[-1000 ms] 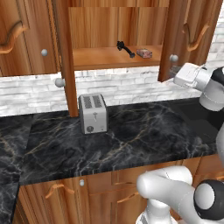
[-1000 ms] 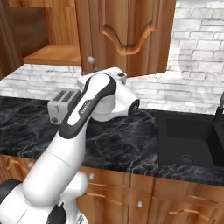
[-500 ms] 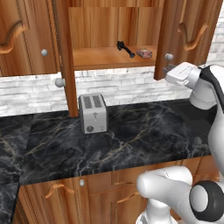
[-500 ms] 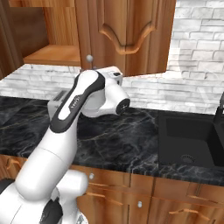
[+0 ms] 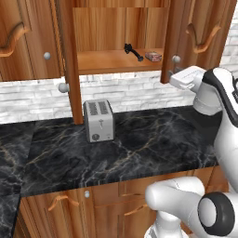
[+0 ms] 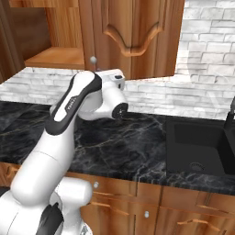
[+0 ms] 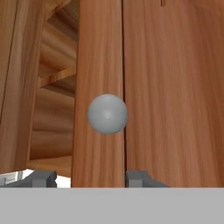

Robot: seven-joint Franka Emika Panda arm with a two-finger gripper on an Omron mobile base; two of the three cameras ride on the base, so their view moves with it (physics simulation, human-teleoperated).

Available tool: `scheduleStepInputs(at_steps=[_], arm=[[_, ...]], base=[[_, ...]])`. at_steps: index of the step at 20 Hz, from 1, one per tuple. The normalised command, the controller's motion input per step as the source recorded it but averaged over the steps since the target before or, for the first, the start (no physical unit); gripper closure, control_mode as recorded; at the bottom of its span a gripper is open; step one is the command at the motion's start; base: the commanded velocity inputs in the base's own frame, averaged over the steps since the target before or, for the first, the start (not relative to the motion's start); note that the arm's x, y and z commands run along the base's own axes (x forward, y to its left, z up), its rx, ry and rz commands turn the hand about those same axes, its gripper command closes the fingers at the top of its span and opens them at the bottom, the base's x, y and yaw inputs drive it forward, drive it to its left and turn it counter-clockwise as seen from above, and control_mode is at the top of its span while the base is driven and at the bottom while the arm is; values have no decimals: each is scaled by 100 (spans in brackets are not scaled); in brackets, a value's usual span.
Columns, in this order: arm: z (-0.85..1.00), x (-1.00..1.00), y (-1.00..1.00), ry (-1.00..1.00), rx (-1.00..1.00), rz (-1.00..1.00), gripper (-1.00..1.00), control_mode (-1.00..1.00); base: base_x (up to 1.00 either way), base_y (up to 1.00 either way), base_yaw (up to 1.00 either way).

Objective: Pick up the dish brush and bar soap from the sink, and place them back in the cabinet, and close the cabinet doors.

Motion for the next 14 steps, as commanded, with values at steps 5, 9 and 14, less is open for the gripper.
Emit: scheduleStepInputs(at_steps=[5,9,14], arm=[[0,27,0,0,0,-5,-100,-100],[0,34,0,0,0,-3,-100,-100],[0,25,0,0,0,-2,-100,-100]], base=[[0,0,0],[0,0,0],[0,0,0]])
